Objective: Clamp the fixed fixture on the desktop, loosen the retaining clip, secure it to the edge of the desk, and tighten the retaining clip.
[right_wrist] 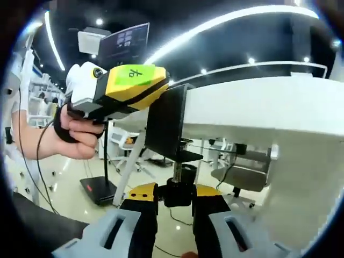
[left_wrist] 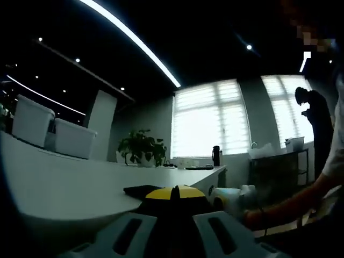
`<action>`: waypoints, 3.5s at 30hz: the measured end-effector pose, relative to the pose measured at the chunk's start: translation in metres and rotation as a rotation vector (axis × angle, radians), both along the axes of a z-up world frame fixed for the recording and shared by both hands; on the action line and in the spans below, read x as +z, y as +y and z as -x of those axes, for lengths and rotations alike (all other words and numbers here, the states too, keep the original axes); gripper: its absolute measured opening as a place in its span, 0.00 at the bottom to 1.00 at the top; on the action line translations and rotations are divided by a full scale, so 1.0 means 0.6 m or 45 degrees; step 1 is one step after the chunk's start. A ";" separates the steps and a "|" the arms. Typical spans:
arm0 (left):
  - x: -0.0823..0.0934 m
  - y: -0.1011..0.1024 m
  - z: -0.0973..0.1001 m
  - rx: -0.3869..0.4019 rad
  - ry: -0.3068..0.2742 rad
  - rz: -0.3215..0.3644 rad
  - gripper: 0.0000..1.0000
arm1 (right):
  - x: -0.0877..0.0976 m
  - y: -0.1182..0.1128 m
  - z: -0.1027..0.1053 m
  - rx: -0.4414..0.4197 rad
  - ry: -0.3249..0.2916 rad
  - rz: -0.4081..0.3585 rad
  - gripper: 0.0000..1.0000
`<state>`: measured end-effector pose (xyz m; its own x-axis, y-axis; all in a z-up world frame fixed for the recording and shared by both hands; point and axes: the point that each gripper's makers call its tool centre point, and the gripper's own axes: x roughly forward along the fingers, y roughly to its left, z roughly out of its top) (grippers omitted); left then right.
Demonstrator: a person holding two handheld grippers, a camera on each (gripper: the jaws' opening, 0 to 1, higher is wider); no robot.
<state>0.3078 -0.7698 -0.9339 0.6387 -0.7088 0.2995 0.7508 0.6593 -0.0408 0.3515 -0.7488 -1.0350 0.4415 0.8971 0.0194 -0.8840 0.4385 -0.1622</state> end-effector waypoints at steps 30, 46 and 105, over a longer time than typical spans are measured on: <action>-0.018 -0.009 -0.001 0.041 -0.057 -0.136 0.02 | -0.004 -0.044 0.018 -0.987 0.051 -0.311 0.32; -0.021 -0.009 -0.002 0.043 -0.054 -0.148 0.02 | -0.005 -0.027 -0.007 -0.872 -0.027 -0.238 0.23; -0.027 -0.012 0.001 0.041 -0.058 -0.146 0.02 | -0.016 -0.029 -0.017 -1.059 -0.025 -0.167 0.26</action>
